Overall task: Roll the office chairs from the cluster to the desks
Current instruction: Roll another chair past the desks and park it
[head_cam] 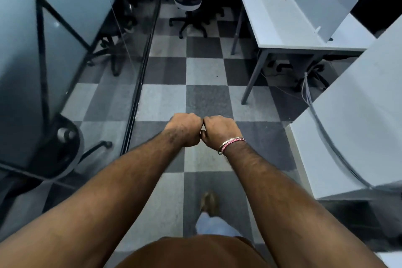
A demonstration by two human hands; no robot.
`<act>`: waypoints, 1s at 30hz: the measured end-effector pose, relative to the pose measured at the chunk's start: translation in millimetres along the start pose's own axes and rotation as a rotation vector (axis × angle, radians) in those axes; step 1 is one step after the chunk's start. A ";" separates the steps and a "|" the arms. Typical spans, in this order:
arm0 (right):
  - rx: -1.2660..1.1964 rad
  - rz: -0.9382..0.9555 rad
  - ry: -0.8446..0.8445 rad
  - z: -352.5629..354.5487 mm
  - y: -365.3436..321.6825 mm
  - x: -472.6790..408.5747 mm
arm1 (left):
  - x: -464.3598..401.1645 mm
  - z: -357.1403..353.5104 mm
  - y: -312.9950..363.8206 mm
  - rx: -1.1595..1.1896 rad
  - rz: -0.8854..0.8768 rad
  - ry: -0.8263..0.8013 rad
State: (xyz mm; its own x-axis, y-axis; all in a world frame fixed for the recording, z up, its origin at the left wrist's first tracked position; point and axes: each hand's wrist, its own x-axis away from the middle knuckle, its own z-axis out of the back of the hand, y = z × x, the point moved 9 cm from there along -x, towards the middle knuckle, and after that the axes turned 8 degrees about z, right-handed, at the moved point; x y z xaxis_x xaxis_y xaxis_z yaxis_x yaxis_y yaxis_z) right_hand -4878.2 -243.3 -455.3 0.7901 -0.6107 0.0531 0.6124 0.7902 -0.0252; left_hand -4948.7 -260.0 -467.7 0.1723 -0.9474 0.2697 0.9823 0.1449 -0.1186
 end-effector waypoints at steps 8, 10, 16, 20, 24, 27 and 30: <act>0.018 0.079 0.014 7.0 136.3 -210.4 | -236.5 53.6 -43.6 -0.032 0.059 -0.008; 0.030 0.097 0.022 20.5 166.5 -252.7 | -283.8 76.9 -52.1 -0.039 0.069 0.010; 0.050 0.097 0.026 45.4 263.8 -389.4 | -438.7 136.0 -77.8 -0.033 0.067 0.032; 0.063 0.082 0.023 38.3 314.3 -471.1 | -532.0 146.9 -96.1 -0.024 0.047 0.043; 0.067 0.059 0.007 27.4 376.9 -595.5 | -667.0 160.3 -132.8 -0.034 0.013 0.056; 0.050 0.049 0.000 33.0 413.5 -679.8 | -753.2 181.4 -165.2 -0.003 -0.002 0.061; 0.047 0.033 0.017 50.7 450.7 -760.1 | -832.6 211.0 -197.8 -0.007 -0.007 0.060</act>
State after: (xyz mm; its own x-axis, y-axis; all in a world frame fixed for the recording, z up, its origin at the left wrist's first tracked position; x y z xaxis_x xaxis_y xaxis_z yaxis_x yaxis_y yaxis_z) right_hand -5204.1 579.7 -456.3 0.8103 -0.5849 0.0361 0.5846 0.8111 0.0205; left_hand -5271.1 560.3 -467.2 0.1603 -0.9638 0.2128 0.9829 0.1362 -0.1237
